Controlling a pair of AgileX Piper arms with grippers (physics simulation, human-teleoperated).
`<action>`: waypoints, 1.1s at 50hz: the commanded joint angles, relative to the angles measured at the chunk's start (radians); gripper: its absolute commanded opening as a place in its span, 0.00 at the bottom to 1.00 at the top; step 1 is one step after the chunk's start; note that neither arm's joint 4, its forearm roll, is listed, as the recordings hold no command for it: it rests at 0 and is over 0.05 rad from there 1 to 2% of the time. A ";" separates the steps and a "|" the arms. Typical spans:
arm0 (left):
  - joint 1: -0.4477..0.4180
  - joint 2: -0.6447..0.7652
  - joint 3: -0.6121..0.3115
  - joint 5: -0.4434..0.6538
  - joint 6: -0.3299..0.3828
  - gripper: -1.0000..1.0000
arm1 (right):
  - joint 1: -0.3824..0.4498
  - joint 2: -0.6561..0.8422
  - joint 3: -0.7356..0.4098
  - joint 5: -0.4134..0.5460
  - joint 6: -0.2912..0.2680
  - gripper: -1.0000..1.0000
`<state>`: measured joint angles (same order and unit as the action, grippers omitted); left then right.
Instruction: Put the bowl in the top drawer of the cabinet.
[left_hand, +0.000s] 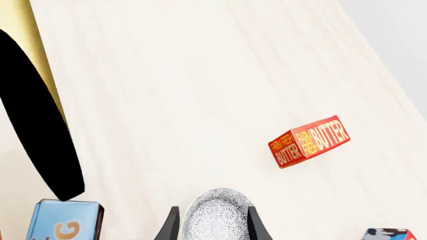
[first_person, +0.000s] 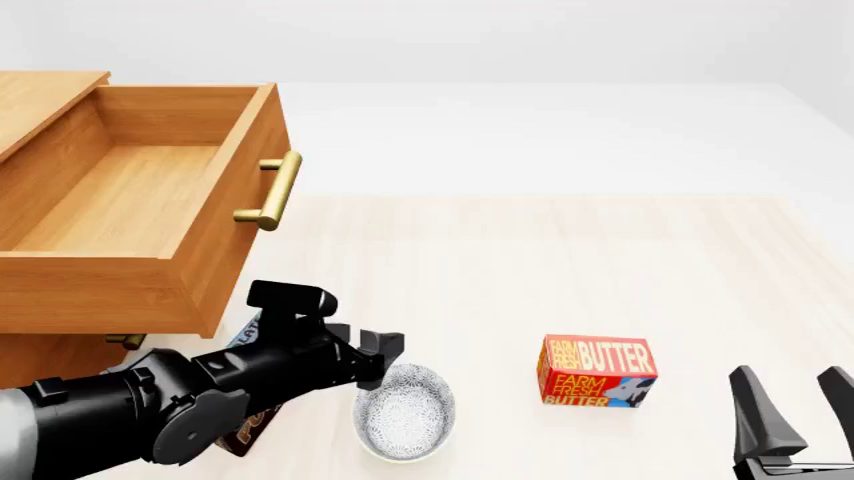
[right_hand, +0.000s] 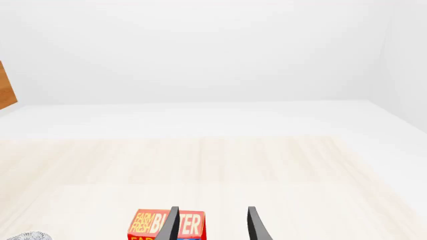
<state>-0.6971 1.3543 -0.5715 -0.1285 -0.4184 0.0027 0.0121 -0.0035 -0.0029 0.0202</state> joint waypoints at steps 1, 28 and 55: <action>0.015 0.050 0.013 -0.037 -0.010 1.00 | 0.000 0.000 0.000 0.000 0.000 1.00; 0.009 0.137 0.054 -0.114 -0.048 1.00 | 0.000 -0.001 0.000 0.000 -0.001 1.00; 0.002 0.227 0.054 -0.170 -0.074 1.00 | 0.000 0.000 0.000 0.000 0.000 1.00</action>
<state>-0.6936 1.5436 -0.5135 -0.2787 -0.4840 0.0027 0.0120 -0.0035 -0.0029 0.0201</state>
